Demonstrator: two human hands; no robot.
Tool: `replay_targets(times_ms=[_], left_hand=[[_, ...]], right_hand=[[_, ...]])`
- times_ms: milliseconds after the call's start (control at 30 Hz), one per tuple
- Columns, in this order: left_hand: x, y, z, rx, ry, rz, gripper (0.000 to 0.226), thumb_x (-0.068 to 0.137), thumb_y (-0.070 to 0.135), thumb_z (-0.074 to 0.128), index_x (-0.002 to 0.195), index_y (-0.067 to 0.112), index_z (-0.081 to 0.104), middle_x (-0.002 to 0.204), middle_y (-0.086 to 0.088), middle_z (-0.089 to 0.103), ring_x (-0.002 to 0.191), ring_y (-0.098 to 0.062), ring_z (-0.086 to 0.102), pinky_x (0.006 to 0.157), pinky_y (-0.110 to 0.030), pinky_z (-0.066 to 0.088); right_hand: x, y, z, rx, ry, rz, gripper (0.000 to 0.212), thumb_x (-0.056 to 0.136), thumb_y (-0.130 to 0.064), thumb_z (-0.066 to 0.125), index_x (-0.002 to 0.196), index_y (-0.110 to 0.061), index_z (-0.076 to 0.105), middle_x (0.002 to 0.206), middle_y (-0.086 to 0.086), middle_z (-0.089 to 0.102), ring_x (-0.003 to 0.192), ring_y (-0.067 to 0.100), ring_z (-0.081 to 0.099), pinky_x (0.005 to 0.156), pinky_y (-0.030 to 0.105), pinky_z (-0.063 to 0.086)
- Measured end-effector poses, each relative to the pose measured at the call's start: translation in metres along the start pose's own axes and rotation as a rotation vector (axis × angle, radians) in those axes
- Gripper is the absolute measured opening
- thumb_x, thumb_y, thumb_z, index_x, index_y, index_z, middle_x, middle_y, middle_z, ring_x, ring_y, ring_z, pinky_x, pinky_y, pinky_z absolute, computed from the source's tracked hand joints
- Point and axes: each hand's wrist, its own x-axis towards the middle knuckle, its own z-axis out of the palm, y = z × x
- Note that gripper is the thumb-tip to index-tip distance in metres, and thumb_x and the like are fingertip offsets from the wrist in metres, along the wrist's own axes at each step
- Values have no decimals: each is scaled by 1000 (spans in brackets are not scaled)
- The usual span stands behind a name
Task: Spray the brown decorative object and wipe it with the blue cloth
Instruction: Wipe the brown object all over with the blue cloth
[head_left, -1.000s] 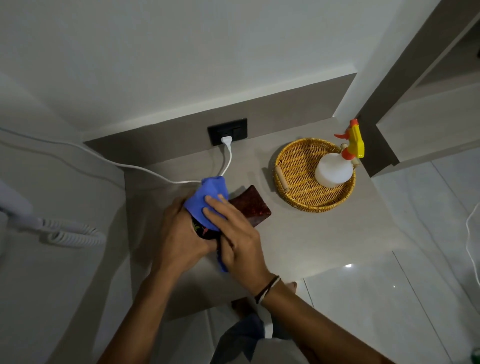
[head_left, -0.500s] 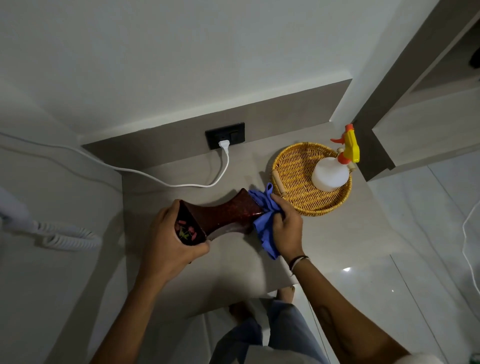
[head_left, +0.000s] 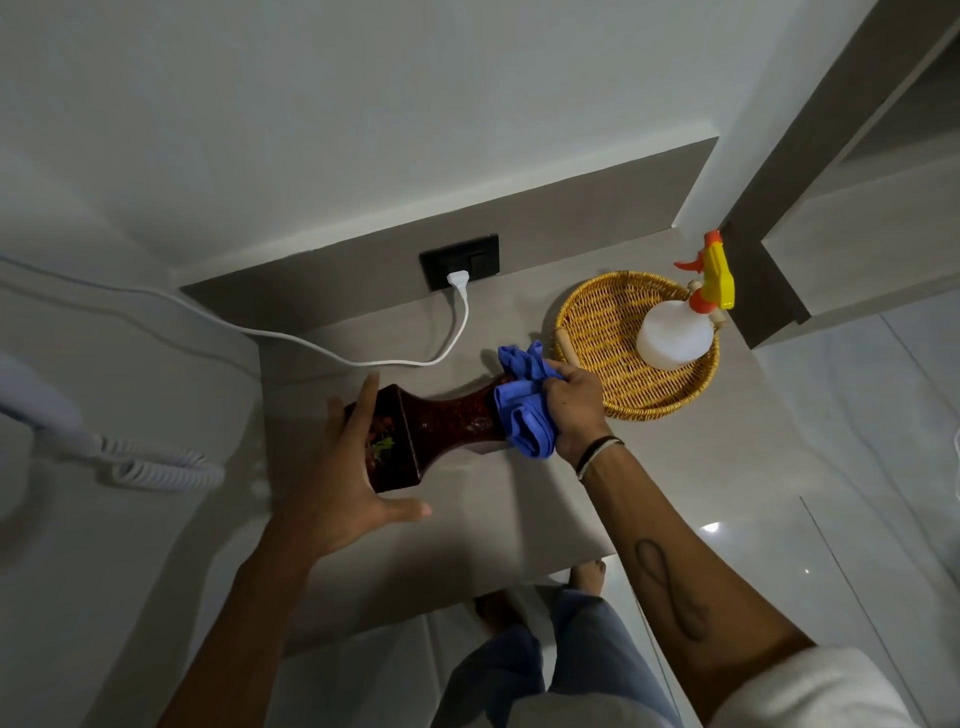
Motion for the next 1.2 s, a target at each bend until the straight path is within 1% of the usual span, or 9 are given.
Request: replay_targets(times_ms=[100, 233, 367, 467, 567, 667, 900, 1067, 1200], left_hand=[[0, 4, 4, 58, 190, 60, 117, 57, 34, 105, 156, 25, 43, 152, -7, 53, 135, -31, 60, 106, -58, 56], [1, 5, 7, 11, 253, 61, 81, 50, 29, 95, 125, 25, 62, 114, 4, 70, 102, -20, 70, 82, -47, 61], [2, 10, 14, -29, 222, 114, 66, 56, 32, 91, 118, 26, 70, 112, -3, 77, 105, -27, 75, 87, -46, 60], [0, 4, 14, -19, 249, 84, 69, 51, 26, 94, 113, 30, 64, 109, 0, 72, 101, -29, 73, 82, -41, 56], [0, 2, 13, 9, 249, 35, 85, 46, 21, 99, 125, 22, 65, 115, 1, 68, 102, -24, 69, 78, -39, 55], [1, 21, 15, 28, 271, 60, 81, 44, 31, 92, 120, 22, 65, 111, 2, 66, 99, -22, 66, 76, -38, 55], [5, 34, 14, 68, 230, 84, 81, 47, 39, 85, 124, 22, 65, 115, 3, 69, 106, -24, 67, 87, -48, 58], [5, 36, 7, 115, 269, 50, 93, 45, 38, 91, 131, 19, 62, 120, -2, 64, 110, -29, 62, 87, -48, 58], [11, 39, 3, 177, 247, 55, 105, 50, 33, 100, 145, 22, 57, 136, -2, 61, 126, -28, 55, 95, -41, 52]], right_hand=[[-2, -1, 4, -198, 30, -134, 44, 102, 15, 41, 133, 3, 69, 125, 22, 74, 100, 28, 72, 98, 40, 63], [-48, 12, 14, -416, 89, -617, 52, 99, 15, 46, 146, -3, 59, 148, 4, 60, 135, -2, 55, 115, 6, 37], [-96, 51, 46, -525, -303, -938, 50, 102, 0, 54, 151, -9, 56, 158, 12, 56, 152, 19, 47, 128, 25, 35], [-86, 74, 39, -728, -348, -1160, 64, 92, 10, 64, 153, -7, 53, 162, 15, 50, 153, 32, 46, 130, 39, 36], [-48, 67, 7, -914, -210, -996, 63, 88, 16, 68, 148, -2, 59, 158, 20, 54, 149, 40, 50, 122, 55, 44], [-36, 51, -4, -918, -124, -805, 58, 92, 11, 68, 148, -2, 59, 158, 19, 53, 148, 38, 52, 122, 54, 45], [-94, 61, 41, -575, -212, -1092, 63, 92, 11, 46, 152, -6, 55, 163, 10, 51, 156, 24, 44, 130, 39, 36], [-39, 58, -11, -1020, -243, -883, 62, 96, 9, 64, 155, -6, 51, 167, 13, 43, 157, 34, 39, 126, 52, 39], [-22, 44, -45, -1089, -136, -879, 62, 89, 16, 70, 147, -1, 60, 158, 18, 54, 147, 44, 51, 117, 58, 49]])
